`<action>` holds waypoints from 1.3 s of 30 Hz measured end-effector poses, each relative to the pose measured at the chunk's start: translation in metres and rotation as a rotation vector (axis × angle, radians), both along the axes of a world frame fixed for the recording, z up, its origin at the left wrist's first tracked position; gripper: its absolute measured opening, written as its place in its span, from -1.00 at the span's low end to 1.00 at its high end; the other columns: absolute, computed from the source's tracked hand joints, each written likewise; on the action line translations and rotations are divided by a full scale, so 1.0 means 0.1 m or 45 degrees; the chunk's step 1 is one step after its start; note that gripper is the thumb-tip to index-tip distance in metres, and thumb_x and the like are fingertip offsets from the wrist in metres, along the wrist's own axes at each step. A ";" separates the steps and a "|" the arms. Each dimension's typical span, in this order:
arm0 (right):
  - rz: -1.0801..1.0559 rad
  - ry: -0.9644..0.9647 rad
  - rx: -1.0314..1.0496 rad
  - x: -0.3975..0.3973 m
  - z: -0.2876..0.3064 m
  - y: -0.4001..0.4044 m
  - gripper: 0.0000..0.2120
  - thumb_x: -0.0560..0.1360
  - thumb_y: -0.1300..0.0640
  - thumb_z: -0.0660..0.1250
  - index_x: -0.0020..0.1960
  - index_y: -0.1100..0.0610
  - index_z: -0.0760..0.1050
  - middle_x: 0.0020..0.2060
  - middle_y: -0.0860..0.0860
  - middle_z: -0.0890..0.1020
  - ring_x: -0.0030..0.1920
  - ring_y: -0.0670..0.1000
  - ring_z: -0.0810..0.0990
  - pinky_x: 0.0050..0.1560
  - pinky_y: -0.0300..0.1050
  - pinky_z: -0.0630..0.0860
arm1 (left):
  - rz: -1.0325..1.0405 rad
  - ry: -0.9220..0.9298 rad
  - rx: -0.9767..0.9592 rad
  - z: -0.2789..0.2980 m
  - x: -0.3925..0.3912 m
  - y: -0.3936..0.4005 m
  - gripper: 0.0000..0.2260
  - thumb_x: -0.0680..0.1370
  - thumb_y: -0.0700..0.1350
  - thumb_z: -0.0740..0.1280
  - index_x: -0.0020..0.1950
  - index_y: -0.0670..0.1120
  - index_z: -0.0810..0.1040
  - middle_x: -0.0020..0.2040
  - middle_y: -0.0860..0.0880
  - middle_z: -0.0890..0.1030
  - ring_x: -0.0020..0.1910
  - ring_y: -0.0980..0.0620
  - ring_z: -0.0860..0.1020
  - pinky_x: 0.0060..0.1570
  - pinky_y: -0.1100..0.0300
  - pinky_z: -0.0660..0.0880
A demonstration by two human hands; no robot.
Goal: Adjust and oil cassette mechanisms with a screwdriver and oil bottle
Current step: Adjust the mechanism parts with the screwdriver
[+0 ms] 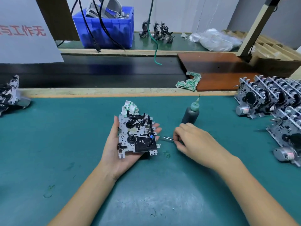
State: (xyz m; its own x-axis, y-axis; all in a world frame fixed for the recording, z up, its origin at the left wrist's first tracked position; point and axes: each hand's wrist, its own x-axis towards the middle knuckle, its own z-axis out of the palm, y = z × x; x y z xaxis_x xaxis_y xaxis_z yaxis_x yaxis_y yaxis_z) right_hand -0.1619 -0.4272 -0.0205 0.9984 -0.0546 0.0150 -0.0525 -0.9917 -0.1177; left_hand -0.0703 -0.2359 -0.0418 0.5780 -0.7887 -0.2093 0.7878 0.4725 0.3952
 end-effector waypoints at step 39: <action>-0.231 0.519 1.547 -0.13 0.01 0.22 -0.42 0.64 0.03 0.10 -0.57 0.06 0.32 -0.76 -0.03 0.21 -0.71 -0.10 0.10 -0.59 -0.38 0.08 | -0.278 -0.174 0.390 -0.11 -0.07 -0.11 -0.36 0.53 0.32 -0.01 0.11 -0.09 0.67 0.20 -0.18 0.60 0.17 -0.09 0.58 0.10 0.07 0.56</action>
